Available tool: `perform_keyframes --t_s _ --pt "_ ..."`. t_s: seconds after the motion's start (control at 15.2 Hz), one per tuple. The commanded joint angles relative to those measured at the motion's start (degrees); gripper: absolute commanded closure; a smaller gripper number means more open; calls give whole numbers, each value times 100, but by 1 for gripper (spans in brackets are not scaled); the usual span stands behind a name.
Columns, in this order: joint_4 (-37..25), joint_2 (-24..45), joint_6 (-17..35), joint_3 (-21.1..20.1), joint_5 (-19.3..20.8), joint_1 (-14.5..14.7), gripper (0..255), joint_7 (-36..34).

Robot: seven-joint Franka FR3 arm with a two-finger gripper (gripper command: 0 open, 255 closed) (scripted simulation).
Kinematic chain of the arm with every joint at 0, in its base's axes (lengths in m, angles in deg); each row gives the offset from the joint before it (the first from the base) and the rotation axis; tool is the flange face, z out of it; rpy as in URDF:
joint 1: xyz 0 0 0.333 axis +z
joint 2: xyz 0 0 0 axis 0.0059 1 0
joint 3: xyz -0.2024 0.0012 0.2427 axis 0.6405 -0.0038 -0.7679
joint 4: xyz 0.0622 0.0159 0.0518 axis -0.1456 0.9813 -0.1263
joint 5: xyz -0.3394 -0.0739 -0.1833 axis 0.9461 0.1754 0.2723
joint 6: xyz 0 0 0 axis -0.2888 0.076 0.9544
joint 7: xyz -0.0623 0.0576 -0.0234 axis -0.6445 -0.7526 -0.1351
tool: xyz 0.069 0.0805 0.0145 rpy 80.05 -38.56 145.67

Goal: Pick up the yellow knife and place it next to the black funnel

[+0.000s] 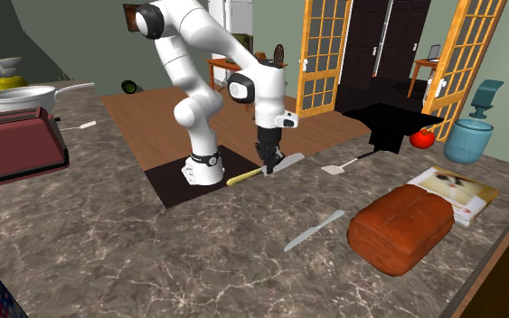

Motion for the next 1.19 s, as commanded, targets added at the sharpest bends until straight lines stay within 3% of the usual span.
perform_keyframes --t_s 0.0,1.12 --pt "-97 -105 -204 -40 -6 -2 255 -18" --pt "-1006 -723 -1726 -306 -97 -3 255 -73"
